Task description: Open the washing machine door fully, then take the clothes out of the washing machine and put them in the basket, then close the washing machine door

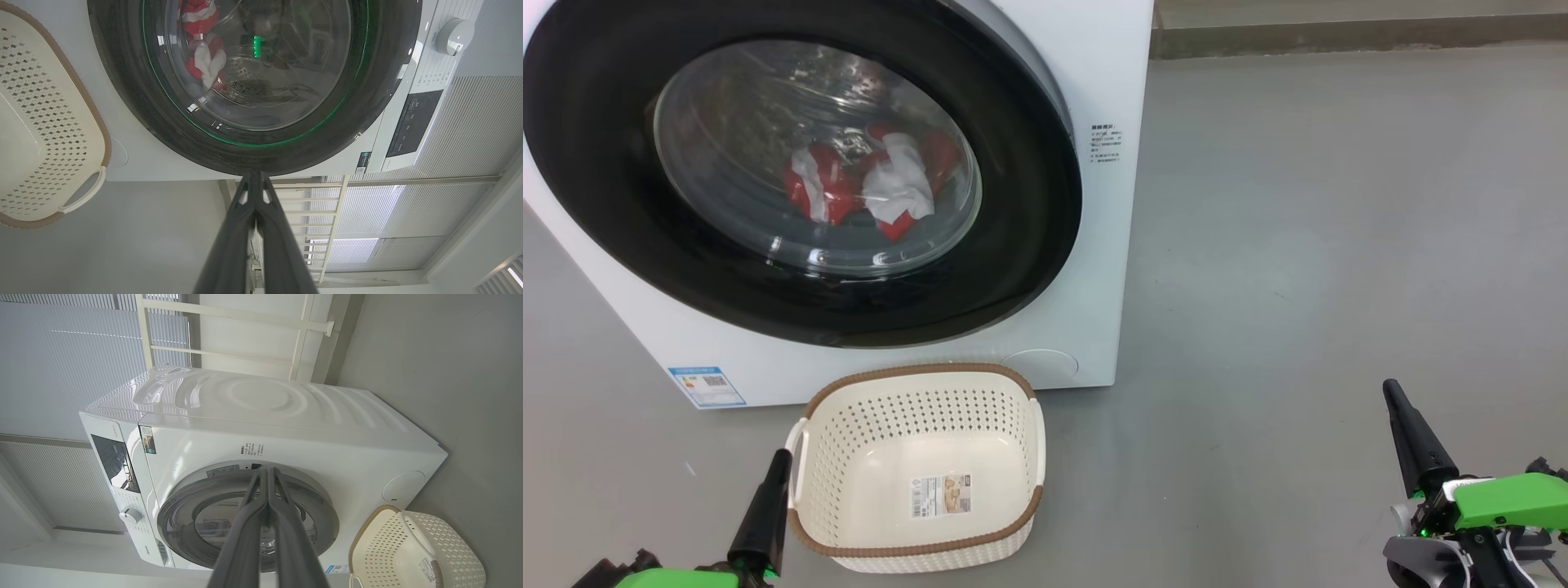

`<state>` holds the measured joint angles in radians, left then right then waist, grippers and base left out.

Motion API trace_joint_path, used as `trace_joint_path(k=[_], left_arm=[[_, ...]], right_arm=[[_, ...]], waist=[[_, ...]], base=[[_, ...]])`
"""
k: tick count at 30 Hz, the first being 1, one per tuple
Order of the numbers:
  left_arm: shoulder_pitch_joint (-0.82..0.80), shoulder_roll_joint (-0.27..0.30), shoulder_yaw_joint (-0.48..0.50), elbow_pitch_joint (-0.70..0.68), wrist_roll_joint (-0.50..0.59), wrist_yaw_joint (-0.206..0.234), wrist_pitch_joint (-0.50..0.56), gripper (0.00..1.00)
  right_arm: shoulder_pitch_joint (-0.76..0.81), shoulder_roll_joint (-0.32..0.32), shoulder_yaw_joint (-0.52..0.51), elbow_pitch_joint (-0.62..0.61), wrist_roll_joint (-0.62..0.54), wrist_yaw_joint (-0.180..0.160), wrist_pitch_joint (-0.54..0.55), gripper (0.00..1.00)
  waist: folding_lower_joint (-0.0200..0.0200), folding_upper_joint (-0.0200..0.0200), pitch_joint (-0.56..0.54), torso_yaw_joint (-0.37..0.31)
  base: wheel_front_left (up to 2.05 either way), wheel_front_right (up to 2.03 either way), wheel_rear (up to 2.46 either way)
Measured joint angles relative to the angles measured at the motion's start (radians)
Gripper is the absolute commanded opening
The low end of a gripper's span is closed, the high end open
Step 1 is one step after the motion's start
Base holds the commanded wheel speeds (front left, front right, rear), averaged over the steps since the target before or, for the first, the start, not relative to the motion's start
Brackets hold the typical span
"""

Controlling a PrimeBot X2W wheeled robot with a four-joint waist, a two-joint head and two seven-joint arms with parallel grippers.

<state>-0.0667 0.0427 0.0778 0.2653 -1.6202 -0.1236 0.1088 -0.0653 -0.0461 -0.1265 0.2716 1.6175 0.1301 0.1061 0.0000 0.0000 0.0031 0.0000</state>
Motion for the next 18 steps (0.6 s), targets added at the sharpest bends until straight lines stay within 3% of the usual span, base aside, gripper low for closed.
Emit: trace_joint_path(k=[18], left_arm=[[0.000, 0.000, 0.000, 0.000, 0.000, 0.000, 0.000, 0.00]], right_arm=[[0.000, 0.001, -0.001, 0.000, 0.000, 0.000, 0.000, 0.00]], waist=[[0.0000, 0.0001, 0.000, 0.000]], base=[[0.00, 0.00, 0.00]])
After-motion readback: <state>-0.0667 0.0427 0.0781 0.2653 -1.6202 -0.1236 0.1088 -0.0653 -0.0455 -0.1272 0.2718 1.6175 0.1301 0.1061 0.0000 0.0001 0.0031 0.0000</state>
